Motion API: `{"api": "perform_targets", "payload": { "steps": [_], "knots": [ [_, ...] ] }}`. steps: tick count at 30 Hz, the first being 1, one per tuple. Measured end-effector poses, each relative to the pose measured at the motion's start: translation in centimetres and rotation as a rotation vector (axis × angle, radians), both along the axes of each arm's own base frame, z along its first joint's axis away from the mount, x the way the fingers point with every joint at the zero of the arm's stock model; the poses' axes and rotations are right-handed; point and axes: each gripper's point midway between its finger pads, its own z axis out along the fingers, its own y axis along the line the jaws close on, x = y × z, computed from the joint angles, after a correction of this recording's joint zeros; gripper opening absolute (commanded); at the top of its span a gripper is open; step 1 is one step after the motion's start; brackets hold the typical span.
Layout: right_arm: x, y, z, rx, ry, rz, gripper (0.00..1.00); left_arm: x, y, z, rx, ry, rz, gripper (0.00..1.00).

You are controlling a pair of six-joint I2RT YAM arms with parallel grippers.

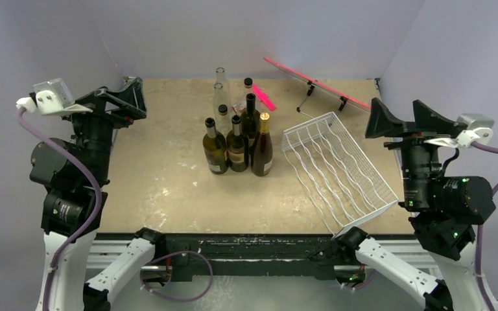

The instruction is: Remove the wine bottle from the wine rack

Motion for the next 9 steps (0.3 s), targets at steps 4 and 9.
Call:
{"api": "perform_targets", "payload": {
  "steps": [4, 9],
  "knots": [
    [-0.5, -1.1, 0.7, 0.031, -0.009, -0.035, 1.00, -0.7, 0.2, 0.1, 0.001, 0.001, 0.000, 0.95],
    [-1.2, -2.2, 1.3, 0.065, -0.036, -0.064, 1.00, -0.2, 0.0, -1.4, 0.019, 0.059, -0.001, 0.95]
  ]
}}
